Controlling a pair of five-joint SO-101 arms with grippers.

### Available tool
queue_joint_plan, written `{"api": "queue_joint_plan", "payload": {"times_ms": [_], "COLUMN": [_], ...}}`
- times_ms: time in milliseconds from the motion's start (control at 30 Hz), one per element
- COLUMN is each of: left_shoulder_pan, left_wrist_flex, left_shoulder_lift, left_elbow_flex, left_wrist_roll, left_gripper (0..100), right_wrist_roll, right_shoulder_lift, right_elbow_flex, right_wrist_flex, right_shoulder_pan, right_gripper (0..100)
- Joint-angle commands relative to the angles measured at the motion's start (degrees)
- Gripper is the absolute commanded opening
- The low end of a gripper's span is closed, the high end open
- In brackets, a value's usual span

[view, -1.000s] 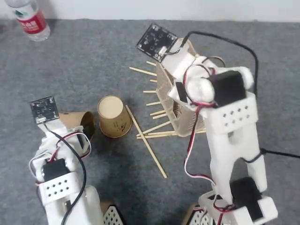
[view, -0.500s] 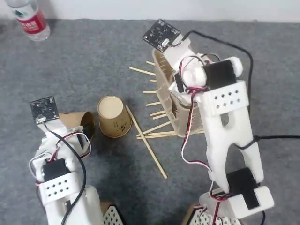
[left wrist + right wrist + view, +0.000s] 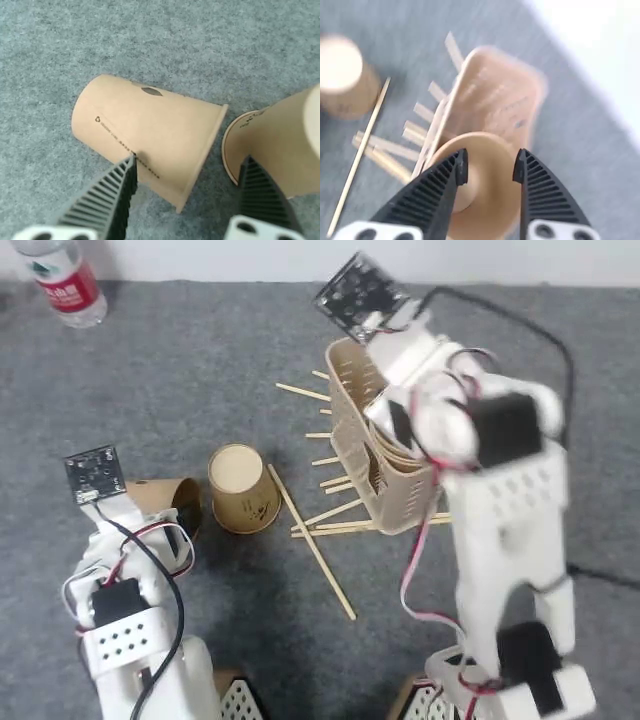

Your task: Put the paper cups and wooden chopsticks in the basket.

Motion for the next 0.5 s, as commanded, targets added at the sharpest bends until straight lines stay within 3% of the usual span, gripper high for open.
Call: {"api": "queue_joint_plan", "payload": {"times_ms": [0, 67, 133, 300, 467], "left_shoulder_pan": [0.35, 0.09, 0.62, 3.87, 5.54], "left_wrist_flex": [-4.40, -7.38, -6.51, 2.81, 8.70], "left_shoulder_lift": [-0.09, -0.09, 0.00, 0.44, 0.44], "left_elbow_flex": [-1.45, -3.74, -8.04, -20.79, -21.14], "left_wrist_roll": [3.43, 4.48, 0.35, -5.19, -15.30], "left_gripper": [30, 30, 30, 26, 26], "right_wrist_roll": [0.53, 0.35, 0.26, -0.44, -8.44], "right_shoulder_lift": [-5.14, -6.29, -7.69, -10.86, -13.14], "right_elbow_flex": [-4.66, -4.66, -4.75, -4.84, -4.57], "right_wrist_flex": [-0.13, 0.13, 2.33, 7.52, 7.96], "right_shoulder_pan": [2.42, 3.82, 5.85, 12.53, 21.05], "right_gripper": [16.9, 16.9, 16.9, 16.8, 16.9]}}
